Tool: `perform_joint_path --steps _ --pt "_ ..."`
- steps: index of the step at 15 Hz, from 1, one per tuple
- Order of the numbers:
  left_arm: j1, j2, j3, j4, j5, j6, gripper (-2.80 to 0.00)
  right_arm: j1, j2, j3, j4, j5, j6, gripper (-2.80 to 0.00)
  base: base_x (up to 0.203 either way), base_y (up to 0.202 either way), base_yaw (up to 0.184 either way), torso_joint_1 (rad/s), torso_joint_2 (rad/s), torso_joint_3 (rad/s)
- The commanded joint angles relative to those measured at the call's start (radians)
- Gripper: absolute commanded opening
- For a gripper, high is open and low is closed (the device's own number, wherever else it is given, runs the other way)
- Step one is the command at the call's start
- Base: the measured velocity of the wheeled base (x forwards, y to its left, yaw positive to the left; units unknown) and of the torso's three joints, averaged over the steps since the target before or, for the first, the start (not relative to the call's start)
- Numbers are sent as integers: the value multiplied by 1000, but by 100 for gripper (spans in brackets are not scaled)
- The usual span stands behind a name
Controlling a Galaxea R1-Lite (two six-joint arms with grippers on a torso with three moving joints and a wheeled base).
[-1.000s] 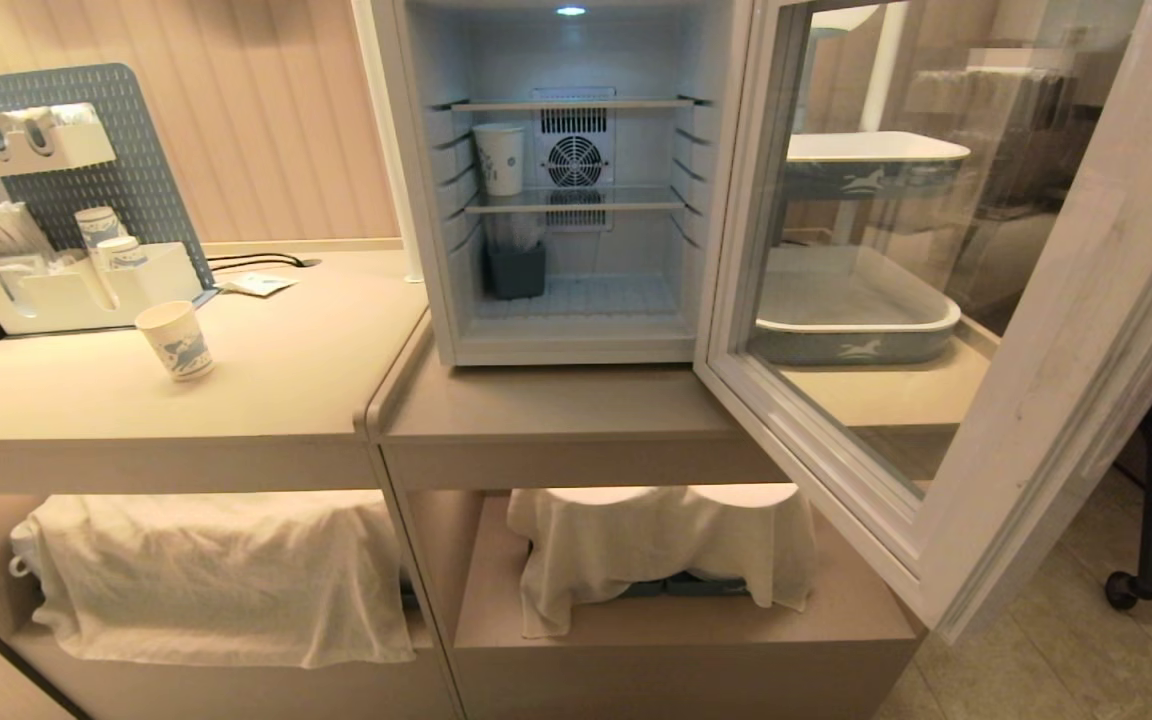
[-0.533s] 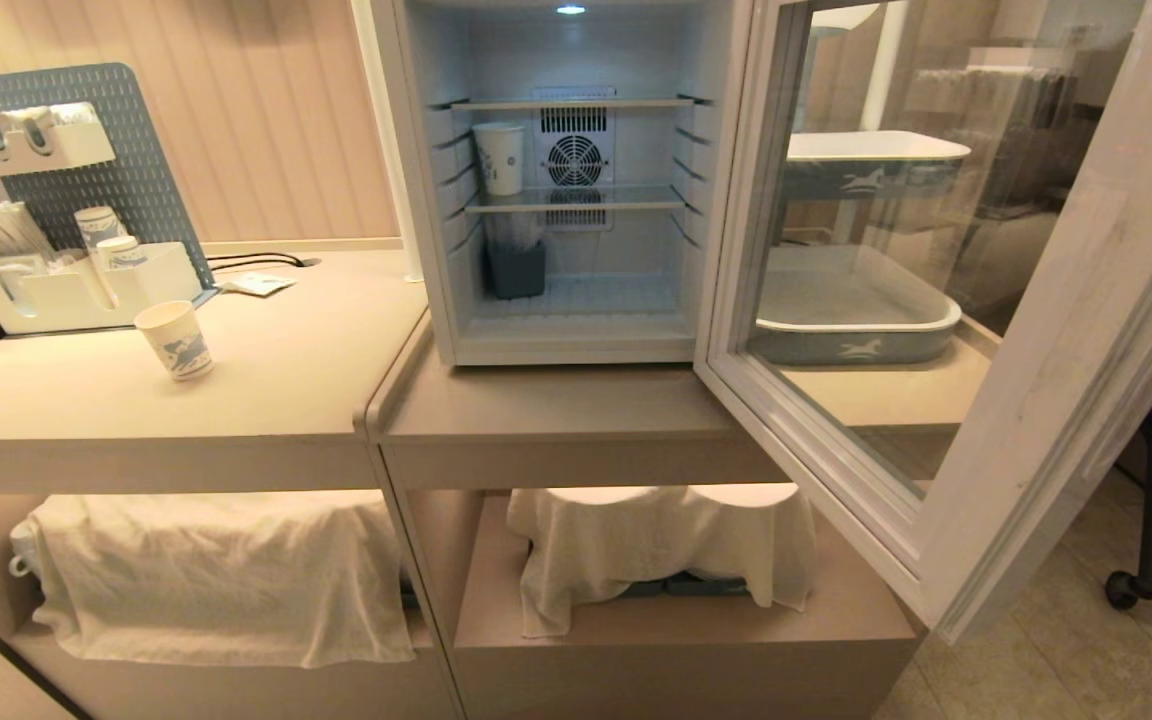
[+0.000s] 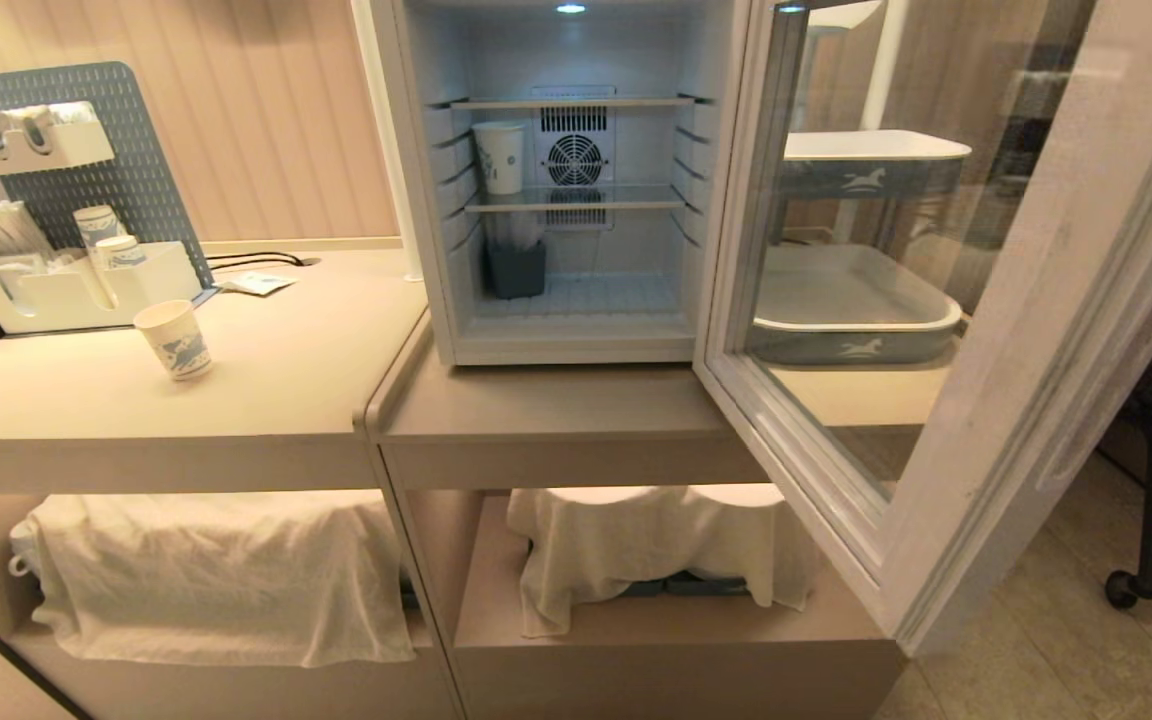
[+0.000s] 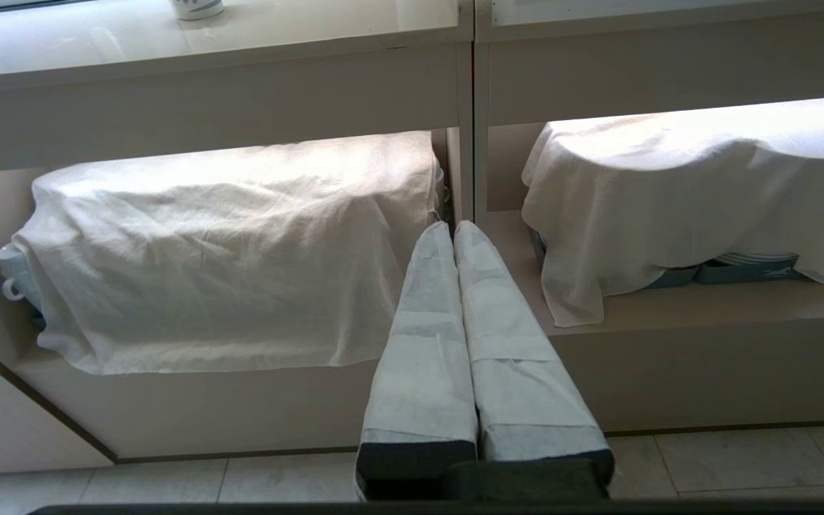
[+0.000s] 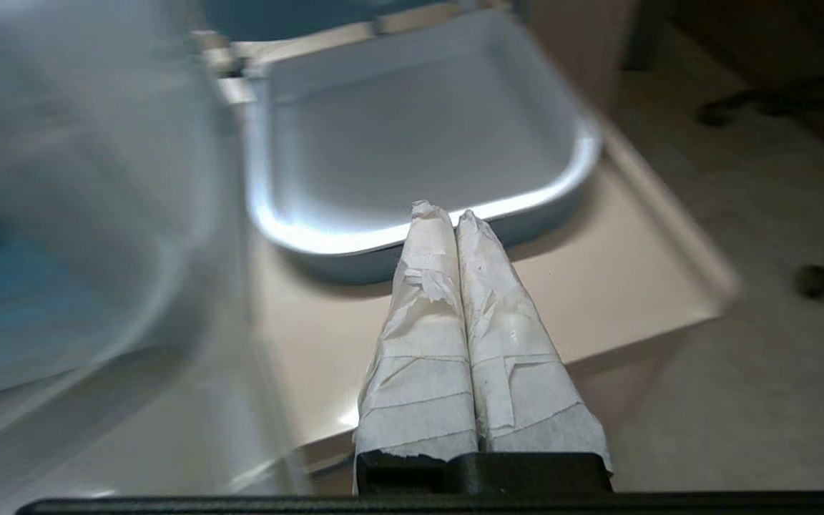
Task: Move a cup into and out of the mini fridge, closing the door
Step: Close the freezer door
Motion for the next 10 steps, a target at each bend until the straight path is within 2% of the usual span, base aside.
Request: perform_joint_path --steps 1,7,8,10 --pt "1 0 0 0 0 0 -280 154 -56 -2 10 19 77 -280 0 0 0 0 0 0" --pt "0 0 0 0 1 0 -280 671 -82 -8 39 31 311 -280 0 0 0 0 0 0" --pt "0 0 0 0 0 0 -280 716 -70 -4 40 24 362 -280 0 0 0 0 0 0" --pt "1 0 0 0 1 0 -280 703 -69 -4 44 11 379 -280 0 0 0 0 0 0"
